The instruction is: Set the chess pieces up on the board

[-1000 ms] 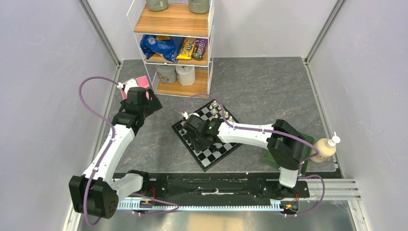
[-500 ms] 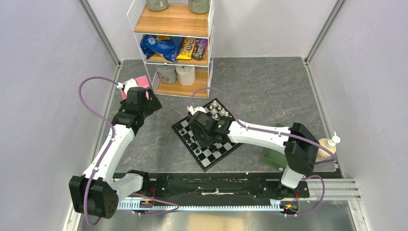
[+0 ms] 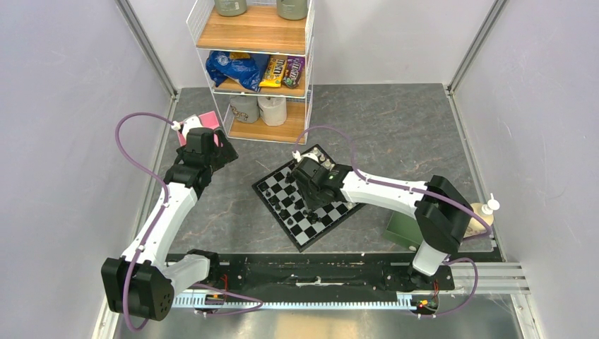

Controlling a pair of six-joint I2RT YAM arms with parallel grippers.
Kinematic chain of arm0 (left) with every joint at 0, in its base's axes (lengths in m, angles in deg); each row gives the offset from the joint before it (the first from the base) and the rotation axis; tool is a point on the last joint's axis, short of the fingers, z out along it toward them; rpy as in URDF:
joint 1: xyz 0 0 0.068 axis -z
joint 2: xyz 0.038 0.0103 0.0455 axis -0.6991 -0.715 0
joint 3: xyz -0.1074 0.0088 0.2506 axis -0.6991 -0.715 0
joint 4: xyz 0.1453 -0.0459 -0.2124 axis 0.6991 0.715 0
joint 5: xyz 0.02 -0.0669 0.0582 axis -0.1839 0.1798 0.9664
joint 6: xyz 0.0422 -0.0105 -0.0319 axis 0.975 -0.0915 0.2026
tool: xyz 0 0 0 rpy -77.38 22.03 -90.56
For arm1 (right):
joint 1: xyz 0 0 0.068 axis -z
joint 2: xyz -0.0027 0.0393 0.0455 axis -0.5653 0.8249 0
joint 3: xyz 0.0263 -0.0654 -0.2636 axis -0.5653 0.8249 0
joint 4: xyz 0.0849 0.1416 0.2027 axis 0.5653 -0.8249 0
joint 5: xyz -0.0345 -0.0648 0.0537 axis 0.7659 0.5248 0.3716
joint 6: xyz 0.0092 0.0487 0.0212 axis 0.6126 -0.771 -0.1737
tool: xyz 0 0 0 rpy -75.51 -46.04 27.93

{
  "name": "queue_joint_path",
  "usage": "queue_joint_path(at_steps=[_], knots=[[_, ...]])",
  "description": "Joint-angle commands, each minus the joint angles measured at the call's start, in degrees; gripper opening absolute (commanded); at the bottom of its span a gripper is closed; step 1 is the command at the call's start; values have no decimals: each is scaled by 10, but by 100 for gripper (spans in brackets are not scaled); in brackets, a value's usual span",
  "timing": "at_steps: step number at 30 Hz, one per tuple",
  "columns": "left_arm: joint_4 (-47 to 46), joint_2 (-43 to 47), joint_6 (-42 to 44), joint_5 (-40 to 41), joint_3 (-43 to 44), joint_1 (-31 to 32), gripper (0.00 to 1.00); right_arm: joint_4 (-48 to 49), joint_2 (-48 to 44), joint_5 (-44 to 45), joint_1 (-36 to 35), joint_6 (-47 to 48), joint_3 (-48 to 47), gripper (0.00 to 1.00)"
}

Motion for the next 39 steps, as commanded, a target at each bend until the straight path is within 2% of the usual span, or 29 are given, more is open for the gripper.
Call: queue_joint_path(at_steps=[1,18,39], knots=[[-14,2,13,-2,12,-4,100,10,13,-11,-3,11,-3,41],[-18,-2,10,-6,9,-4,100,12,13,-52,-3,12,10,39],[-18,1,12,-3,6,-6,100,15,33,-54,-3,22,-9,34]])
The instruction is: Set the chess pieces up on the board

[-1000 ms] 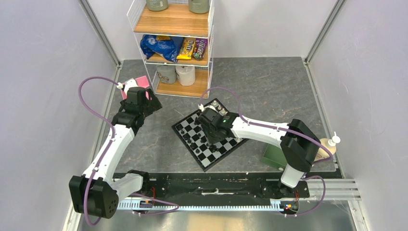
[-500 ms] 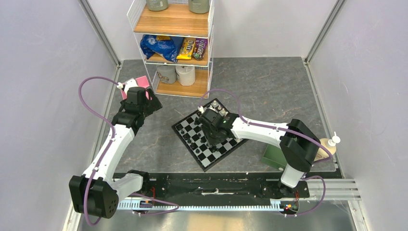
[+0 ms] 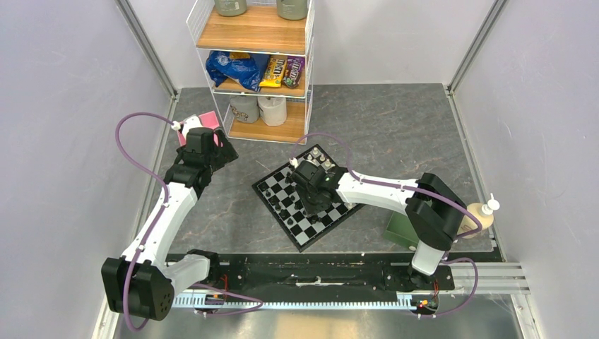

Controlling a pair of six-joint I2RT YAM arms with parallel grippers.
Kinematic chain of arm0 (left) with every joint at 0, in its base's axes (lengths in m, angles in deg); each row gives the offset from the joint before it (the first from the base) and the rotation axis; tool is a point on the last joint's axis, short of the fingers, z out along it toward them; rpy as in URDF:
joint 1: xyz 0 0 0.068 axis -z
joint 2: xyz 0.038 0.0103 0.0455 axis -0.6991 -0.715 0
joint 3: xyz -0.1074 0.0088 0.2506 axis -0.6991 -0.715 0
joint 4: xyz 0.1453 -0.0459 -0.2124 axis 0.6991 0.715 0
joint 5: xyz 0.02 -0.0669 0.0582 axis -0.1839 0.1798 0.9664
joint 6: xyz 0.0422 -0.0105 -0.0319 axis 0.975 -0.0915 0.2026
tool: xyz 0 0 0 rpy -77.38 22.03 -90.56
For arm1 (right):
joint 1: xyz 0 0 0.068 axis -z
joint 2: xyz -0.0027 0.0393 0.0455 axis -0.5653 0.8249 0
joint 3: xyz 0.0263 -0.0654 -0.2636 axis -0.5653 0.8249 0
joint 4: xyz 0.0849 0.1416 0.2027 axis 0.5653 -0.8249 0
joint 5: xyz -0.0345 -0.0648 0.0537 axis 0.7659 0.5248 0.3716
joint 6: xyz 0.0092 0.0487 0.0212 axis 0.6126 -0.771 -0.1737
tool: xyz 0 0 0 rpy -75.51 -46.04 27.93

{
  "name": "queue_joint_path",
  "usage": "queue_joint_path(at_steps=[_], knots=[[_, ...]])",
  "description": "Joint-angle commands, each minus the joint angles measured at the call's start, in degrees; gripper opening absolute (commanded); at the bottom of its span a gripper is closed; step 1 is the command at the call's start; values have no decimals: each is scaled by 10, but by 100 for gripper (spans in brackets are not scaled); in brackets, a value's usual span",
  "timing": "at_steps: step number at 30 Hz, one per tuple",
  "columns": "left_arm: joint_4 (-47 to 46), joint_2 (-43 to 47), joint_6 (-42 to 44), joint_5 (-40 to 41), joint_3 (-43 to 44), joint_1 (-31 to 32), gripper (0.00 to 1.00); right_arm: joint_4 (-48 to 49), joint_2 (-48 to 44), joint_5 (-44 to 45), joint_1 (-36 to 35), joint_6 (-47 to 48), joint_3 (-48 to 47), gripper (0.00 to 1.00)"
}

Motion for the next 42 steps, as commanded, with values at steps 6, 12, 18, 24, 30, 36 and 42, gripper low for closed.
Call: queue_joint_path(at_steps=[6,12,18,24,30,36,42], knots=[[-17,2,12,0,6,-6,100,9,-2,5,-2,8,-22,29],[-18,2,12,-2,7,-6,100,-5,-22,15,-4,12,-23,24],[-20,0,10,-7,6,-7,100,-12,-55,32,-10,20,-17,23],[-22,1,10,-9,8,-7,100,-13,-64,35,-28,23,-24,23],[-17,4,13,-5,12,-8,100,-5,-57,31,-64,6,-18,23],[-16,4,13,-6,12,-8,100,17,-28,36,-99,-8,-21,23],[-14,8,13,-3,10,-8,100,28,-1,45,-120,-14,-40,23]])
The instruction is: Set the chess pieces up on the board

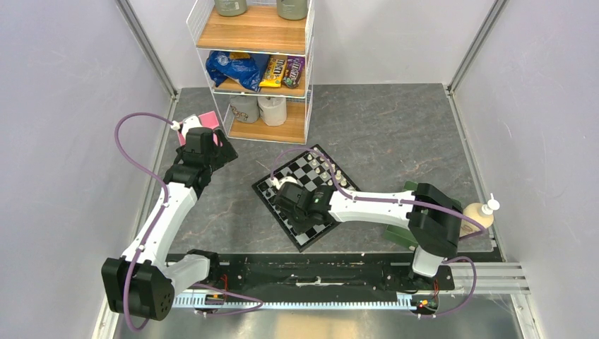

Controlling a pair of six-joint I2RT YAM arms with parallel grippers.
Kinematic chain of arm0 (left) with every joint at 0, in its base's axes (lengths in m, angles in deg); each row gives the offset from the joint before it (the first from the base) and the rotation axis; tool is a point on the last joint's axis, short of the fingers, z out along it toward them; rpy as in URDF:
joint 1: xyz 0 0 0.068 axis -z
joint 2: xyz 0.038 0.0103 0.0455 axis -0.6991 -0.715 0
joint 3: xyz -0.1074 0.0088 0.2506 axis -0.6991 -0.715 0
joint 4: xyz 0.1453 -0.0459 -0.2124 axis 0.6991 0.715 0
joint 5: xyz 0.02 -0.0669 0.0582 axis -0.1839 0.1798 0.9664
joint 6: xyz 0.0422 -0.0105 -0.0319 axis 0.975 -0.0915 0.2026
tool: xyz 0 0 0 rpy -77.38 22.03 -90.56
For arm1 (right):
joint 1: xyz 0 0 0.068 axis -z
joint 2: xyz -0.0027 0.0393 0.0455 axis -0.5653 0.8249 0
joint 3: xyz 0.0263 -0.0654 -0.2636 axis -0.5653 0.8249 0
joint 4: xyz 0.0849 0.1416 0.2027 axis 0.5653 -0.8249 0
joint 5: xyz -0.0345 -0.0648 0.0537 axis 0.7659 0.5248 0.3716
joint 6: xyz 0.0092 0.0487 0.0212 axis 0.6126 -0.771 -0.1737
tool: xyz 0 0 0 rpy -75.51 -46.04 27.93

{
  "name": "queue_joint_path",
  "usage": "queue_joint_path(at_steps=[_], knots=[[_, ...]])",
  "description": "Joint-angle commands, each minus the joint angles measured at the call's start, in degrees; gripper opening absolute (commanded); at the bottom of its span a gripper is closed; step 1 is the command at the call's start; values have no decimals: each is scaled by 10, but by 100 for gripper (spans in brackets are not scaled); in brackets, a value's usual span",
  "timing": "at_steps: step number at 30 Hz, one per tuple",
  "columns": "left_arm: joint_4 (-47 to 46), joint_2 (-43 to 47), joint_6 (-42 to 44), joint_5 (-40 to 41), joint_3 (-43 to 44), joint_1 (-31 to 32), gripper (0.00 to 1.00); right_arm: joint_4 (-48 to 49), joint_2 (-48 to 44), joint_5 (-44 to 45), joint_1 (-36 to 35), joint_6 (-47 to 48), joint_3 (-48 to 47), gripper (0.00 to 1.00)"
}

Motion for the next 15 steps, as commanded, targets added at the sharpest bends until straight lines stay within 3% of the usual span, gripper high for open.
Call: queue_joint_path(at_steps=[1,15], knots=[[-12,8,14,0,9,-5,100,23,17,20,-12,-11,-33,23],[-11,11,16,6,4,-7,100,19,42,27,-13,-13,-38,27]])
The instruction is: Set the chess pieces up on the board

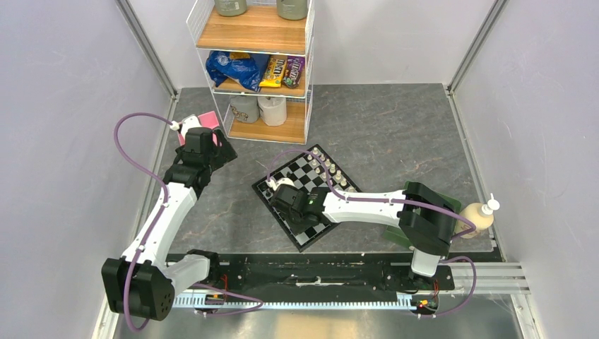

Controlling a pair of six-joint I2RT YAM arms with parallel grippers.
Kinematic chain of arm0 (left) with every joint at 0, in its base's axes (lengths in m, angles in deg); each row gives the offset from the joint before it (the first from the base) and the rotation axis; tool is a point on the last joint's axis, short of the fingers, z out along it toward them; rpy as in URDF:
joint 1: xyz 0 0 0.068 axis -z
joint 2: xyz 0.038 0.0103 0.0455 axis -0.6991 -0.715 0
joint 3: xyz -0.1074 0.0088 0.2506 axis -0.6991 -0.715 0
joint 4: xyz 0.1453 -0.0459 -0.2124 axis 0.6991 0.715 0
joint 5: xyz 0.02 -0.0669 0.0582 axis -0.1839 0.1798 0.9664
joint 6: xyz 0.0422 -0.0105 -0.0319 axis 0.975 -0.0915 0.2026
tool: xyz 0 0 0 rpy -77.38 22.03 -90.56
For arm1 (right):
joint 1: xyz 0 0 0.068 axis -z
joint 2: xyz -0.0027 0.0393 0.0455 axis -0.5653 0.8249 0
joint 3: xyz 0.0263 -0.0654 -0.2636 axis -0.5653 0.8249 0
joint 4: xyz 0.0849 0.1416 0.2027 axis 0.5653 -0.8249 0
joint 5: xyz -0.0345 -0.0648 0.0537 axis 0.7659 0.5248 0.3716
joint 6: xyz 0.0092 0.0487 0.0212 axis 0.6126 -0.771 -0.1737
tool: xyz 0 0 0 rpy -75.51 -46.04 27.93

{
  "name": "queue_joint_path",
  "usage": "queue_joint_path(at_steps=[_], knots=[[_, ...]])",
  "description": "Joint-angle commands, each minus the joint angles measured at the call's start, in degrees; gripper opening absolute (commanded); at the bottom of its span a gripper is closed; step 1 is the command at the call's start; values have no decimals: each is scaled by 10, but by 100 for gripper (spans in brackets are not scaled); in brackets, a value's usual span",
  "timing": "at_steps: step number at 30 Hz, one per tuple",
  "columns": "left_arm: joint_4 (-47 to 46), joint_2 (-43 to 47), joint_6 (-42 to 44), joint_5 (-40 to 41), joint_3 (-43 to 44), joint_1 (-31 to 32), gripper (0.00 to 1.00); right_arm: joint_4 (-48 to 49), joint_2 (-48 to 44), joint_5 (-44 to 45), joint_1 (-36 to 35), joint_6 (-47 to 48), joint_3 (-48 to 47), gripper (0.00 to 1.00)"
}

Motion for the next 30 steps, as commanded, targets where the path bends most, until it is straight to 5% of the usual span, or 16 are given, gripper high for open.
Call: queue_joint_path(at_steps=[1,11,22,30], knots=[[-11,10,16,5,3,-4,100,9,6,10,-2,-7,-24,27],[-14,9,15,3,1,-4,100,-3,-10,15,-2,2,-29,43],[-14,10,14,0,1,-5,100,-16,-112,102,19,19,-1,49],[-12,12,14,0,0,-5,100,-34,-126,59,65,-18,31,48]])
